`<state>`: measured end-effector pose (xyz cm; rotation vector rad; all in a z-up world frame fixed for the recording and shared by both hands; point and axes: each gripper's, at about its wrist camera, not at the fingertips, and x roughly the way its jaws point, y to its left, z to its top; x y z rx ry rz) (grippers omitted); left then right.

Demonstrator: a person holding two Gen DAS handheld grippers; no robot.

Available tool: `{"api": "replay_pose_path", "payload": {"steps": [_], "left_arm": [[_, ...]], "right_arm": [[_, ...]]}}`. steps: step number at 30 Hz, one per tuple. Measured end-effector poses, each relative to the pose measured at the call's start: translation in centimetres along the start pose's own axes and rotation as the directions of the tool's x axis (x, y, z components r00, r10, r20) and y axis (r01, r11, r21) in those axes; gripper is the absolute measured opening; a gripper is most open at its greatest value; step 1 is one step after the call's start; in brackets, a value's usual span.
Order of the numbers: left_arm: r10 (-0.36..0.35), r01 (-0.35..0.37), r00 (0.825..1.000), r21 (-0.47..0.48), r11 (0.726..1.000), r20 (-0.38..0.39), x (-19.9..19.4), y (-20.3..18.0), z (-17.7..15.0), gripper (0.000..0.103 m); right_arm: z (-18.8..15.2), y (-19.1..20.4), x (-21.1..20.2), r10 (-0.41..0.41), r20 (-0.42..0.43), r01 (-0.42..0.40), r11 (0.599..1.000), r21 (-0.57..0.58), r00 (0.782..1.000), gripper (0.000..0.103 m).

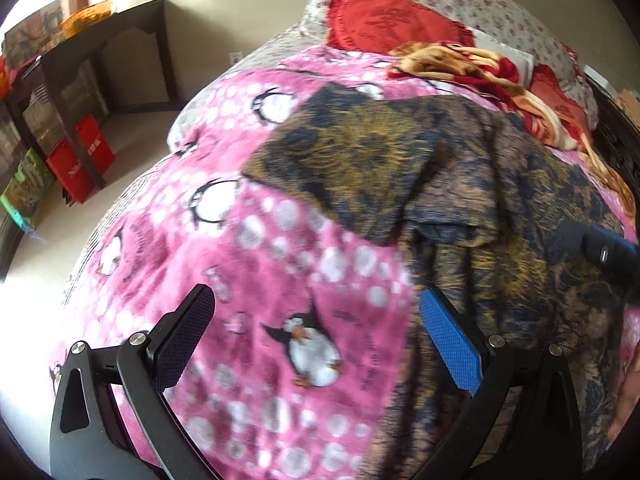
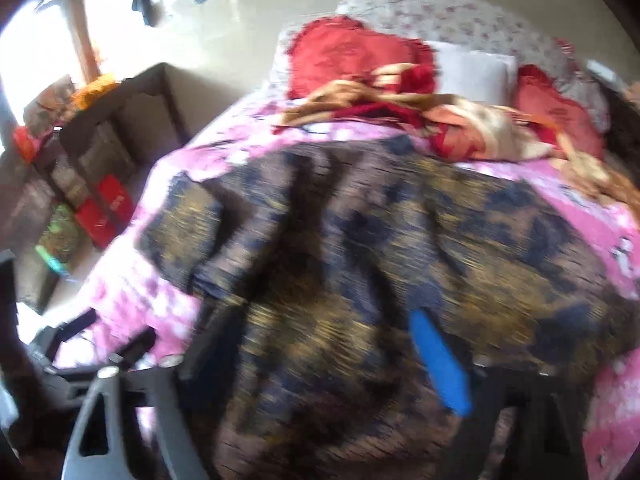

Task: Fold small clothes

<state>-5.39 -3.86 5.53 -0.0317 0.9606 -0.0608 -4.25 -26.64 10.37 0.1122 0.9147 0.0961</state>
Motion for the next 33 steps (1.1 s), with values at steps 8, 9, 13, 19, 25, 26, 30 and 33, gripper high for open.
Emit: {"api": "replay_pose_path", "payload": {"steps": [8,9,13,19,25,26,30,33], "left_arm": [[0.015,-0.016,1.0,-0.033,0.999,-0.018,1.3,3.0,0.0,0.102],[0.015,-0.016,1.0,-0.036,0.999,-0.02,1.5,3.2,0.0,0.103],[0.019,-0.02,0.999,-0.048,0.999,-0.028,2.2,4.0,0.1,0.103],[0.021,-0.024,0.999,-0.071,0.997,-0.046,3.0,4.5,0.3,0.102],[0.011,-0.014,0.999,-0.072,0.997,-0.032,2.5,4.0,0.5,0.102],[0.007,-0.009,1.0,-0.071,0.997,-0.03,2.3,3.7,0.6,0.102],[-0.014,0.014,1.0,-0.061,0.998,0.003,0.9,2.5,0.9,0.102],[-0.037,0.037,0.999,-0.034,0.999,0.016,0.0,1.0,1.0,0.102]], "right_arm": [[4.0,5.1,5.8,0.141,-0.027,-0.143,0.988,-0.066,0.99,0.069],[4.5,5.4,6.8,0.145,-0.029,-0.147,0.987,-0.061,0.989,0.069],[5.8,5.5,10.4,0.176,-0.051,-0.176,0.984,-0.003,0.983,0.069],[6.2,7.0,12.1,0.258,-0.051,-0.258,0.966,-0.005,0.965,0.012],[7.0,5.4,7.5,0.312,0.027,-0.312,0.95,-0.009,0.95,0.004],[7.4,4.6,5.8,0.317,0.058,-0.317,0.948,-0.007,0.947,0.004],[8.9,0.6,-0.8,0.301,0.159,-0.304,0.953,-0.003,0.94,0.004],[9.4,-3.8,-5.9,0.235,0.23,-0.244,0.97,0.008,0.944,0.004]]}}
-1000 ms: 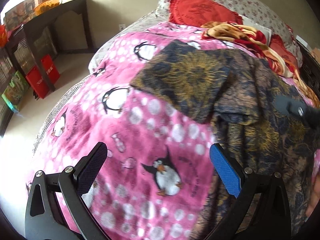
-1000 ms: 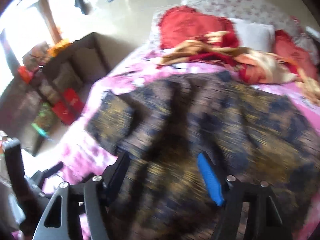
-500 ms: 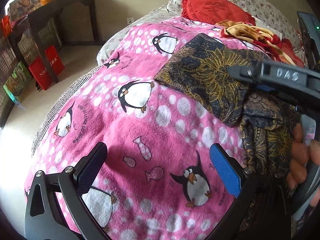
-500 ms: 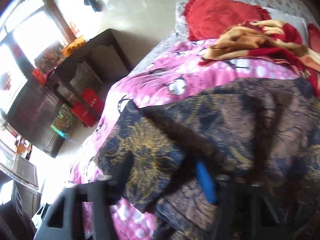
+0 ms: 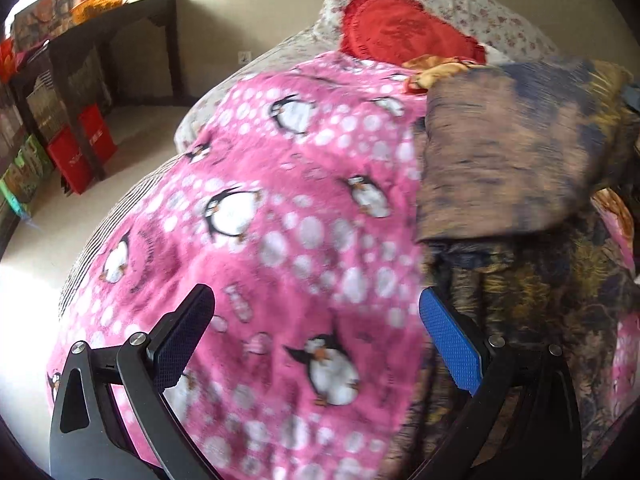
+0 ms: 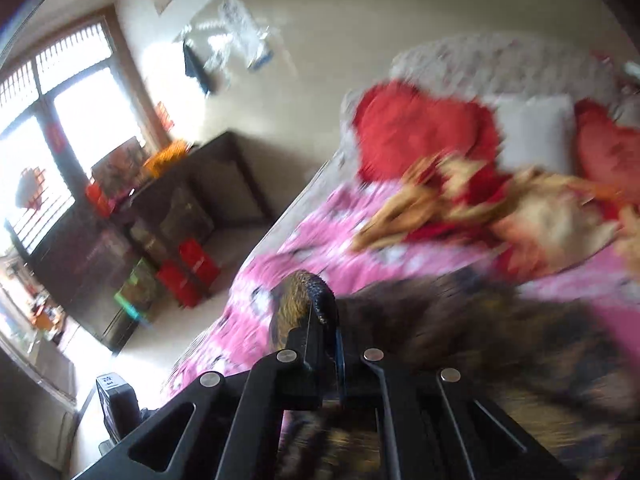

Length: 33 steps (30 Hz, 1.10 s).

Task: Fold small clothes

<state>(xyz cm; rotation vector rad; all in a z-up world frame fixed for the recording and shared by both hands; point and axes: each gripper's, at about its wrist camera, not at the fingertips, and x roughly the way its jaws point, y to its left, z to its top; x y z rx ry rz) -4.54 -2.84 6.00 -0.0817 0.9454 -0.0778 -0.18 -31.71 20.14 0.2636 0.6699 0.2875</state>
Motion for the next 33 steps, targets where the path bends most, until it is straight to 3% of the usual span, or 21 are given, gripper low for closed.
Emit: {"api": "replay_pose_path", "payload": {"steps": [4,8,13,15,17,19,21,22,23,25,30,31,33], "left_arm": [[-0.014,0.014,1.0,0.059,0.998,0.0,-0.2,-2.5,-0.2,0.103],[-0.017,0.02,1.0,0.102,0.995,-0.023,0.7,-4.6,-0.3,0.103],[0.011,-0.003,0.999,0.147,0.989,-0.053,2.5,-6.3,-0.6,0.103],[0.024,-0.015,0.998,0.149,0.989,-0.063,3.1,-6.4,-0.7,0.103],[0.032,-0.021,0.997,0.141,0.99,-0.075,3.6,-6.3,-0.7,0.103],[0.031,-0.021,0.997,0.133,0.991,-0.073,3.8,-6.1,-0.4,0.103],[0.029,-0.02,0.997,0.123,0.992,-0.069,3.8,-5.8,-0.3,0.103],[0.023,-0.015,0.998,0.117,0.993,-0.064,3.7,-5.7,0.0,0.103],[0.017,-0.01,0.998,0.114,0.993,-0.055,3.5,-5.7,0.2,0.103],[0.01,-0.006,0.999,0.11,0.994,-0.037,3.0,-5.8,0.6,0.103],[-0.006,0.007,1.0,0.122,0.992,-0.014,3.1,-7.2,2.0,0.103],[-0.012,0.013,1.0,0.132,0.991,-0.007,3.3,-7.6,2.2,0.103],[-0.005,0.006,1.0,0.152,0.988,-0.01,3.9,-8.2,2.5,0.103]], "right_arm": [[1.0,-4.6,-5.3,-0.138,0.032,0.137,0.99,0.032,0.99,0.004],[0.0,-11.0,-8.4,-0.241,-0.009,0.239,0.956,0.168,0.97,0.004],[-3.6,-17.4,-7.6,-0.357,-0.167,0.389,0.888,0.245,0.919,0.004],[-5.1,-19.7,-5.8,-0.413,-0.242,0.466,0.852,0.24,0.878,0.004],[-6.2,-21.6,-4.6,-0.431,-0.279,0.499,0.828,0.257,0.858,0.004],[-6.7,-23.7,-4.1,-0.404,-0.29,0.487,0.809,0.33,0.868,0.006],[-6.5,-24.2,-5.3,-0.401,-0.255,0.473,0.794,0.381,0.88,0.018],[-6.3,-23.8,-6.3,-0.421,-0.229,0.479,0.79,0.383,0.878,0.034],[-6.2,-23.5,-7.0,-0.44,-0.212,0.489,0.789,0.373,0.872,0.039],[-6.1,-22.1,-7.8,-0.459,-0.178,0.492,0.806,0.329,0.871,0.041],[-6.3,-17.4,-5.7,-0.404,-0.173,0.429,0.892,0.146,0.898,0.041],[-6.6,-17.0,-5.1,-0.398,-0.18,0.423,0.898,0.124,0.899,0.041],[-7.7,-16.4,-2.9,-0.423,-0.212,0.443,0.895,0.053,0.881,0.041]]}}
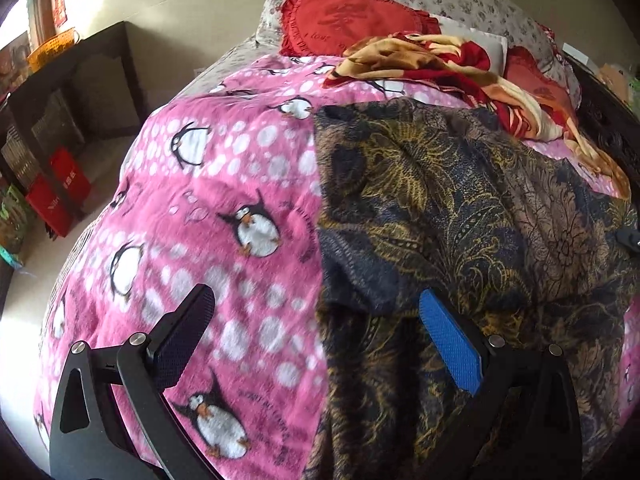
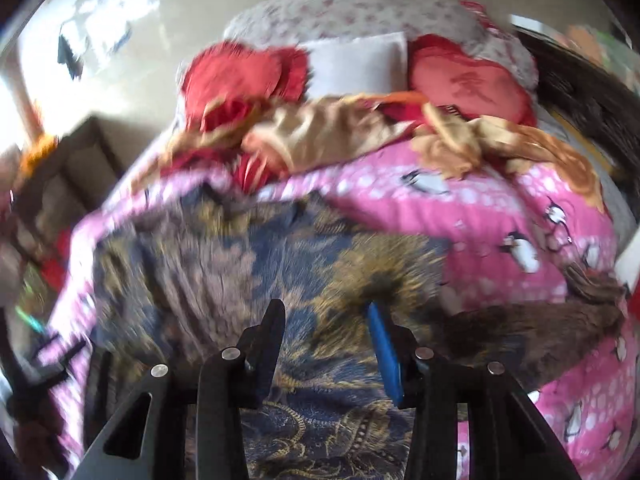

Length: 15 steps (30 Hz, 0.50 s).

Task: Fold small clothes

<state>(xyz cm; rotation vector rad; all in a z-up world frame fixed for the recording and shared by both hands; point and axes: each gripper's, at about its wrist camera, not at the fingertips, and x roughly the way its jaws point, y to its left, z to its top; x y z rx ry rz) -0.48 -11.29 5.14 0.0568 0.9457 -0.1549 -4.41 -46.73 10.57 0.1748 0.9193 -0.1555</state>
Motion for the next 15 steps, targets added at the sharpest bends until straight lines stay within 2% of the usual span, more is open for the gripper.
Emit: {"api": "replay_pose_path", "payload": {"steps": [4,7,11,13,15], "left_arm": [[0.021,-0.02,1.0,0.017,1.0,-0.021,1.9,-0.6,0.7,0.103],[0.03,-0.029,0.997,0.01,1.0,-0.068,3.7,-0.3,0.8,0.103],[0.008,-0.008,0.997,-0.007,1.0,-0.077,3.7,0.5,0.6,0.103],[-0.003,0.002,0.998,-0.014,1.0,-0.069,3.0,1.1,0.4,0.103],[-0.027,0.025,0.997,-0.031,0.999,-0.067,2.1,2.0,-0.3,0.103]], "right_arm": [[-0.5,-0.5,3.1,-0.06,-0.016,0.06,0.998,0.022,0.998,0.041],[-0.2,-1.6,4.9,-0.088,-0.019,0.089,0.995,0.044,0.996,0.04],[-0.1,-0.9,5.1,-0.119,-0.025,0.119,0.993,0.0,0.993,0.04],[-0.1,-0.2,3.6,-0.072,-0.025,0.073,0.997,0.013,0.997,0.04],[0.2,1.6,1.9,0.056,0.0,-0.056,0.998,0.018,0.998,0.043]]}}
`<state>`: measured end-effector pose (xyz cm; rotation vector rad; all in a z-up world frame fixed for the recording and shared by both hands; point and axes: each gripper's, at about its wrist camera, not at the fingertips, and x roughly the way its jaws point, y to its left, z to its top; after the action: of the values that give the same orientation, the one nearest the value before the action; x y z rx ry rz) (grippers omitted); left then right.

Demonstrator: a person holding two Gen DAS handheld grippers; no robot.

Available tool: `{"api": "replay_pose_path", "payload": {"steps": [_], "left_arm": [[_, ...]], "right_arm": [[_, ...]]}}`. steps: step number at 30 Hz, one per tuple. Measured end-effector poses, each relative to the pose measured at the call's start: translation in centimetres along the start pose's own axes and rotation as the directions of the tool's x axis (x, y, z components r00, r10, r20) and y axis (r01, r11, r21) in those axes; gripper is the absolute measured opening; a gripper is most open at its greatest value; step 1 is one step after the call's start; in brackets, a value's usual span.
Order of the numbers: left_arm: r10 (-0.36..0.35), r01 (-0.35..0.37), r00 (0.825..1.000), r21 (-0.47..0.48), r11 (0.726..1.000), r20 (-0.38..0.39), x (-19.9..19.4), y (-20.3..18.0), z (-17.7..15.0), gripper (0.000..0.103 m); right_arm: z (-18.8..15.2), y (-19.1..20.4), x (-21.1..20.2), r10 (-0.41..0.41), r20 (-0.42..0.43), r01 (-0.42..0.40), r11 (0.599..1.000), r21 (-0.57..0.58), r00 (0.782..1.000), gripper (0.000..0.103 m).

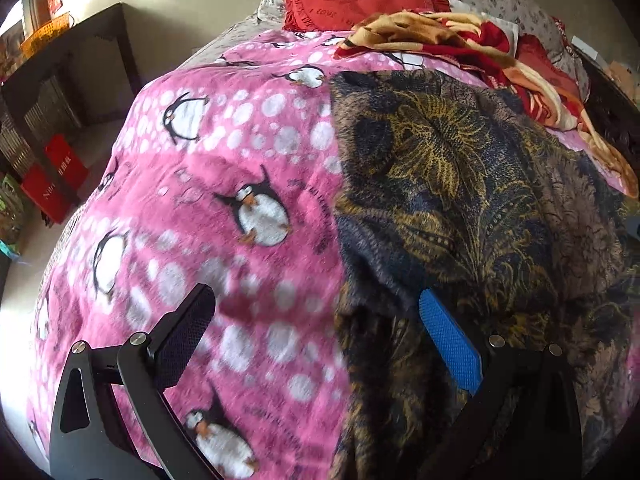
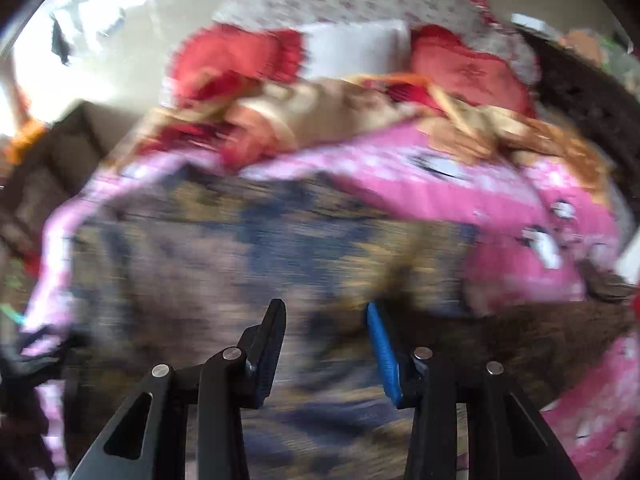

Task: Fold small clothes

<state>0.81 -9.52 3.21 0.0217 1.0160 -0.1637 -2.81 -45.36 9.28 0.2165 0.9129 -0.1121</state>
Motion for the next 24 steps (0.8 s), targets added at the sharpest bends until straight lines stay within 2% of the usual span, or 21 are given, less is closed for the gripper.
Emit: {"api": "replay_pose_path", "payload": {"steps": [2,4,5,8,10,13,14,16,18,19,20,21,22,24], "left_arm": [[-0.011,0.011,1.0,-0.006,1.0,-0.005,-0.8,0.9,-1.0,0.102],[-0.033,0.033,0.999,-0.024,0.999,-0.01,-1.7,1.8,-2.4,0.102],[-0.06,0.06,0.998,-0.039,0.997,-0.015,-2.0,2.4,-3.1,0.102],[-0.105,0.103,0.994,-0.076,0.992,-0.015,-2.7,3.0,-4.3,0.102],[-0.125,0.124,0.992,-0.071,0.99,-0.013,-3.0,3.0,-4.7,0.102],[-0.106,0.106,0.994,-0.048,0.993,-0.008,-2.8,3.0,-4.8,0.103],[-0.106,0.105,0.994,-0.05,0.993,-0.008,-2.7,3.0,-4.8,0.103],[-0.117,0.117,0.993,-0.054,0.992,-0.01,-2.6,3.1,-4.9,0.103],[-0.126,0.125,0.992,-0.055,0.991,-0.005,-2.7,3.3,-4.9,0.103],[-0.134,0.134,0.991,-0.057,0.989,-0.001,-2.7,3.2,-4.8,0.103],[-0.141,0.141,0.99,-0.06,0.988,-0.001,-2.6,3.2,-4.7,0.103],[-0.151,0.151,0.988,-0.065,0.986,0.0,-2.6,3.1,-4.5,0.103],[-0.164,0.164,0.986,-0.072,0.984,0.002,-2.5,3.0,-4.3,0.103],[-0.181,0.181,0.983,-0.083,0.98,0.004,-2.1,2.8,-4.0,0.103]], "right_arm": [[0.4,3.1,-0.5,0.13,-0.011,-0.131,0.991,-0.029,0.991,0.051],[0.7,6.7,-0.4,0.231,-0.038,-0.234,0.97,-0.073,0.972,0.051],[0.9,9.9,0.1,0.284,-0.066,-0.29,0.949,-0.12,0.957,0.051],[1.2,17.5,2.1,0.333,-0.137,-0.357,0.905,-0.23,0.933,0.051],[1.4,21.6,3.8,0.321,-0.178,-0.361,0.887,-0.288,0.93,0.051],[1.5,26.7,8.2,0.218,-0.252,-0.3,0.884,-0.358,0.943,0.053],[1.5,28.0,10.1,0.161,-0.279,-0.264,0.884,-0.386,0.947,0.057],[1.2,29.6,12.8,0.073,-0.308,-0.205,0.883,-0.421,0.949,0.066],[1.1,30.0,13.6,0.064,-0.287,-0.186,0.888,-0.421,0.956,0.068],[1.1,30.1,13.5,0.063,-0.275,-0.179,0.89,-0.419,0.959,0.056],[1.3,30.0,13.1,0.06,-0.249,-0.164,0.892,-0.422,0.967,0.015],[1.6,30.0,12.6,0.068,-0.216,-0.157,0.888,-0.433,0.974,0.003],[2.0,29.8,12.3,0.08,-0.202,-0.162,0.888,-0.43,0.976,0.003],[2.9,28.3,11.8,0.161,-0.227,-0.237,0.903,-0.359,0.96,0.003]]}}
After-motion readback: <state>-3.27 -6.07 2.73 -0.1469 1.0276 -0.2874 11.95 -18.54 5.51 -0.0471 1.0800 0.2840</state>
